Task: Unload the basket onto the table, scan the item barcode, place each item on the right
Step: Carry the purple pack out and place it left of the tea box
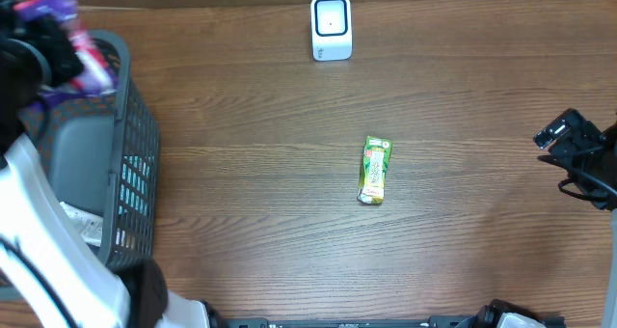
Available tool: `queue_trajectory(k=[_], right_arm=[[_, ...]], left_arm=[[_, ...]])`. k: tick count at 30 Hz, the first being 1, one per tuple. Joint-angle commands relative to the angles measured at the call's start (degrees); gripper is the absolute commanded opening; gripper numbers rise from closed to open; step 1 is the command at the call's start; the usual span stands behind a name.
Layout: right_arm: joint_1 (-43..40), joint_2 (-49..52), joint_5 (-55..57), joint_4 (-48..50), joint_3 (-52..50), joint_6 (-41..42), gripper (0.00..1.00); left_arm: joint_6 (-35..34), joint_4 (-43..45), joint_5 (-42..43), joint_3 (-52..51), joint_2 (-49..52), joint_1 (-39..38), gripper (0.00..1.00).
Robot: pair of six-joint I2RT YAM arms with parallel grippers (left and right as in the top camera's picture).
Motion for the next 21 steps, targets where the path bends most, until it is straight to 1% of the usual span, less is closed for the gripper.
queue_trajectory(k=[1,2,4,6,8,10,14,18,21], right_arm=[[-0.2,0.0,0.4,0.4,0.9,0.3,1.00],[-0.2,0.0,0.4,0.4,0.9,0.3,1.00],[-0.2,0.0,0.4,0.3,0.9,0.3,1.00],[-0.2,0.0,0.4,0.4,0.9,0.3,1.00],[-0.2,0.0,0.4,0.4,0.9,0.3,1.00],[-0.2,0.0,0.4,0.4,0.9,0.3,1.00],[-0.2,0.0,0.4,0.3,0.9,0.3,1.00],[-0.2,0.0,0.4,0.4,0.9,0.3,1.00],[-0.2,0.0,0.4,0.4,0.9,0.3,1.00]], left_arm=[[-2.1,-1.6,2.8,1.6,-3.7,-10.9,0.04],[-2.7,-2.5,2.3,1.5,-3.6,-14.0,0.04],[-6.0,-4.9,0.1,0.9,-2.6,-20.5,0.04],[-9.6,-7.1,-2.9,-0.1,-1.0,-25.4,0.04],[-12.5,-7.1,-4.9,-3.9,0.5,-30.1,0.04],[-16.9,-6.5,-8.3,-8.3,2.1,-33.4,0.04],[-24.9,-5.9,-13.7,-17.1,6.5,-37.9,0.04],[-31.5,-2.3,-13.0,-25.2,12.1,-40.3,0.04],[-34.2,1.3,-11.7,-30.1,16.8,-42.0,0.04]])
